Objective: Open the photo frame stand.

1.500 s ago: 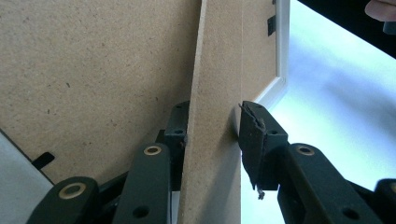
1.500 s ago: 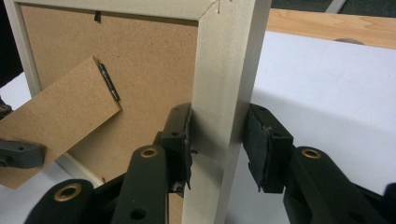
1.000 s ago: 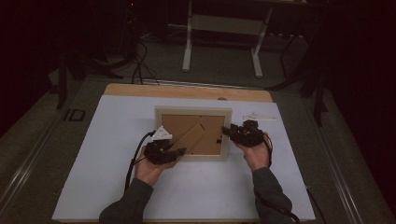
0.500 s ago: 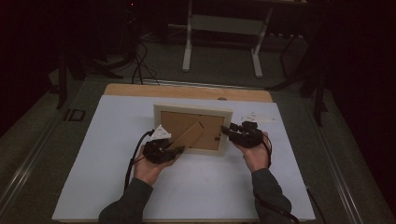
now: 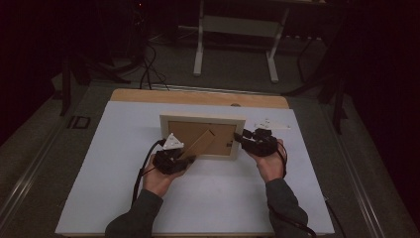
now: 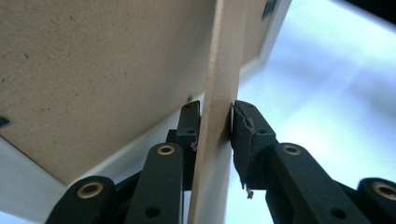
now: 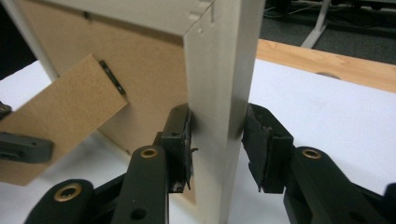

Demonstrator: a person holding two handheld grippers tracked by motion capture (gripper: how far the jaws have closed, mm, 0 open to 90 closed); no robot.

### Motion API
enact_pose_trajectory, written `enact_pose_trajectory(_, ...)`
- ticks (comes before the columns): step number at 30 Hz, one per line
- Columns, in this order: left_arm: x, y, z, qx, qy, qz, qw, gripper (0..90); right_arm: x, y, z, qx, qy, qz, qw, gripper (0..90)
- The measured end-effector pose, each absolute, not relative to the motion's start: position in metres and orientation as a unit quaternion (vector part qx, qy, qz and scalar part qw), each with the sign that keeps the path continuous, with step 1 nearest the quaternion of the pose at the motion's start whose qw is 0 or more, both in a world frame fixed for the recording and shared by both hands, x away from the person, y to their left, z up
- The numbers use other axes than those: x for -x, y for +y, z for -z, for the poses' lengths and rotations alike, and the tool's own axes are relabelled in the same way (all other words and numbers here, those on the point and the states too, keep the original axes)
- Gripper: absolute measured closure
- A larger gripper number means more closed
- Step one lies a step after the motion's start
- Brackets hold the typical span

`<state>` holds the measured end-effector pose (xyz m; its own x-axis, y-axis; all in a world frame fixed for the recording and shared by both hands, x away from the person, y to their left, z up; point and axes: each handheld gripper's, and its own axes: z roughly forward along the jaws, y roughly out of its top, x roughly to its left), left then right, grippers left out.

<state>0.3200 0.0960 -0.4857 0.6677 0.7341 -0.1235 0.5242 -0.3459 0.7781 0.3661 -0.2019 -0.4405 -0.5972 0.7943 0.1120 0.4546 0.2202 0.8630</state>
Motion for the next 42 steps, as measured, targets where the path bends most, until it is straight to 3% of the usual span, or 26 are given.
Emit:
enact_pose_trajectory(18,-0.311,0.088,0.492,-0.825,0.371,-0.130,0.406,80.0,-0.355,-0.200,0.443,-0.404,0.759,-0.474,0.192,63.3)
enact_pose_trajectory(23,-0.308,0.088,0.493,-0.826,0.367,-0.132,0.406,80.8,-0.357,-0.205,0.442,-0.391,0.766,-0.480,0.176,62.1)
enact_pose_trajectory(27,-0.308,0.088,0.494,-0.827,0.368,-0.133,0.404,80.8,-0.365,-0.211,0.444,-0.375,0.770,-0.497,0.140,53.5)
enact_pose_trajectory(32,-0.308,0.088,0.494,-0.827,0.367,-0.134,0.404,80.7,-0.373,-0.209,0.447,-0.340,0.789,-0.493,0.139,43.1)
enact_pose_trajectory(42,-0.309,0.088,0.494,-0.829,0.364,-0.136,0.401,80.8,-0.381,-0.200,0.449,-0.299,0.811,-0.482,0.142,35.0)
